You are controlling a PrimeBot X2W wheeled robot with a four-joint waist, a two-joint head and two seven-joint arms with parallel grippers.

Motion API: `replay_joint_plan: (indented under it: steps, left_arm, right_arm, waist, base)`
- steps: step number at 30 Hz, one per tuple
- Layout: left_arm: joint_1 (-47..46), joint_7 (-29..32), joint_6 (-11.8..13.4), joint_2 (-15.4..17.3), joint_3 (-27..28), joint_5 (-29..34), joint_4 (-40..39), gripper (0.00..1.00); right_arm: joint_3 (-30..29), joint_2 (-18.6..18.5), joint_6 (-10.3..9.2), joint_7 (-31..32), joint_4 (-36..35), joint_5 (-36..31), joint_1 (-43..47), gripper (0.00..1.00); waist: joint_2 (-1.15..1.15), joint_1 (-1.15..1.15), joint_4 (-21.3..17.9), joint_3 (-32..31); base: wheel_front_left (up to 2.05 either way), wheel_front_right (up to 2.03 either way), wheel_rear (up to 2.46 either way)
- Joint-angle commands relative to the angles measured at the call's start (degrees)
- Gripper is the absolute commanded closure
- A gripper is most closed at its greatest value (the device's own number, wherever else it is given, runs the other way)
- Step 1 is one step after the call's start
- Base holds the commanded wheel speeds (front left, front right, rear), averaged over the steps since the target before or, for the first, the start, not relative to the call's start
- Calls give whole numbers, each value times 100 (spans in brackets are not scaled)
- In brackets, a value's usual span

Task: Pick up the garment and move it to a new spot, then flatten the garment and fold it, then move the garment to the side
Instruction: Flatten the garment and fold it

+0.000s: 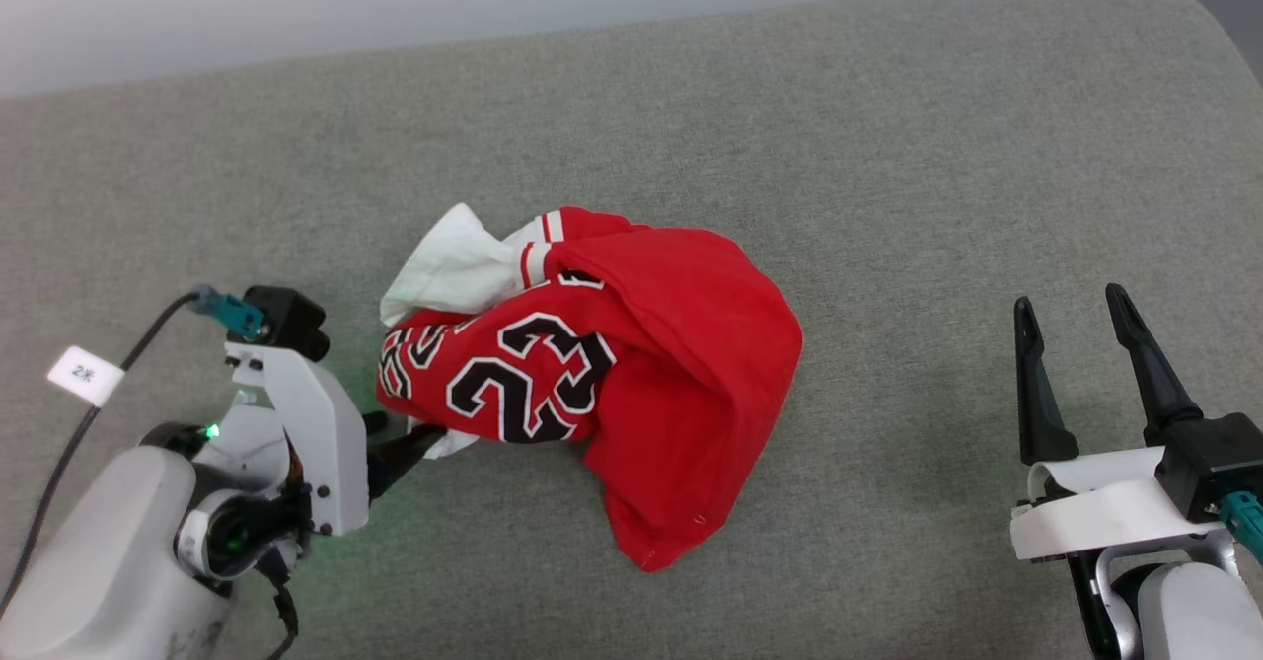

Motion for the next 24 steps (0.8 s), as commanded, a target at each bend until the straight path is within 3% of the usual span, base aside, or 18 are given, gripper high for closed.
replay_joint_plan:
  steps: [1, 7, 8, 9, 10, 11, 19, 24]
  left_arm:
    - [-23, 29, -39, -32, -85, 80, 162, 0]
    - [-89, 201, -9, -143, -220, 22, 679, 0]
    - [-89, 274, -14, -180, -253, -9, 730, 5]
    - [-91, 321, -19, -222, -263, -59, 770, 38]
    - [-104, 360, -28, -259, -276, -101, 789, 78]
    - [-104, 411, -43, -288, -298, -137, 801, 100]
    - [-176, 537, -54, -209, -266, -251, 681, 100]
    - [-249, 541, 78, -62, -150, -242, 407, 100]
  right_arm:
    - [12, 19, -4, -26, -18, 41, -86, 0]
    - [9, 20, -4, -26, -13, 41, -90, 0]
    - [0, 19, -4, -26, -16, 39, -90, 0]
    - [-5, 19, -4, -26, -18, 35, -86, 0]
    - [-12, 20, -4, -26, -19, 31, -83, 0]
    - [-24, 19, -4, -26, -20, 26, -77, 0]
    - [-84, 21, -4, -26, -7, -14, -23, 0]
    - [-133, 19, -4, -26, 6, -29, 41, 0]
  waist:
    - [0, 0, -25, 32]
    - [0, 0, -18, 45]
    - [0, 0, -9, 39]
    - [0, 0, 0, 32]
    - [0, 0, 11, 24]
    - [0, 0, 25, 12]
    - [0, 0, 168, -106]
    - [0, 0, 324, -234]
  base:
    - [0, 0, 0]
    - [0, 0, 0]
    - [0, 0, 0]
    - [0, 0, 0]
    - [0, 0, 0]
    - [0, 0, 0]
    - [0, 0, 0]
    - [0, 0, 0]
